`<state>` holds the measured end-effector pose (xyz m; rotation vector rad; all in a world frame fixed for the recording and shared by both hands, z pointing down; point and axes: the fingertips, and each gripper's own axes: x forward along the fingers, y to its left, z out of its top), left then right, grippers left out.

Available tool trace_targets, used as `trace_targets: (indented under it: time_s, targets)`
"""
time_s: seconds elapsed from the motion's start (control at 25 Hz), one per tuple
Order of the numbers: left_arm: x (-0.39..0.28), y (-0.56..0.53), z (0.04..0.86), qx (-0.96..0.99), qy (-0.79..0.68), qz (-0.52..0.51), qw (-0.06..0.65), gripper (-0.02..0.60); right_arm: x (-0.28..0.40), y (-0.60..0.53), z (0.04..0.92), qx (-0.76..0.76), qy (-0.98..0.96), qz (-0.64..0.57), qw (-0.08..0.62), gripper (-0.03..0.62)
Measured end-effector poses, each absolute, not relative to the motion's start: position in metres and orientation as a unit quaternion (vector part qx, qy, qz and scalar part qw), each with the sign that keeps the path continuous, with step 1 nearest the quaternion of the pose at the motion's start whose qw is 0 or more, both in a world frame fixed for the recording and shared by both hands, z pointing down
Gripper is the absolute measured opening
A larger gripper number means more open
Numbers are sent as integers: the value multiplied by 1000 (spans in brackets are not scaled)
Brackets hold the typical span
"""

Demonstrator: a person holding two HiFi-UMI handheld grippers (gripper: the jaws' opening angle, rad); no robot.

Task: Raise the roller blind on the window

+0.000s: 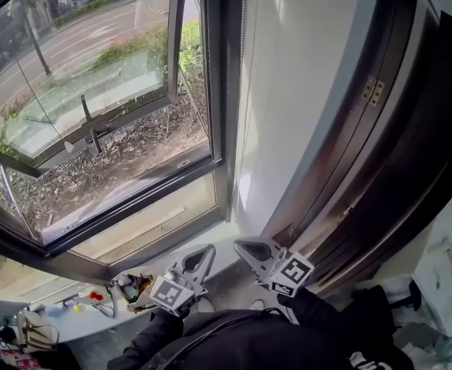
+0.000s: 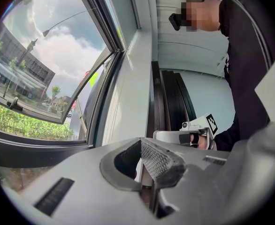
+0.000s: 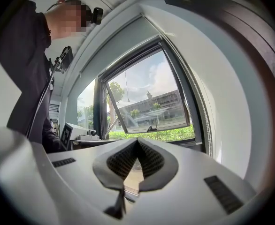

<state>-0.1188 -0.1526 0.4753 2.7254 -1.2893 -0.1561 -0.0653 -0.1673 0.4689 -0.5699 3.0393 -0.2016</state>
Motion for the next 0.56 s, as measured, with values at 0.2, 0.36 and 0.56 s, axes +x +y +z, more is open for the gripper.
trace_targets:
  time_s: [0.2,0.36,0.56]
  targets:
    - [-118,-150,478,901,-426,-48,62,6,-64,-166,468,-185,980,-64,22,2]
    - [-120,-148,477,900,-428,-49,59,6,-65,-165,467,-186,980,-62,22,2]
    - [-123,-150,477,898,-436,-40,50,6,-66,-164,465,-183,981,-58,22,2]
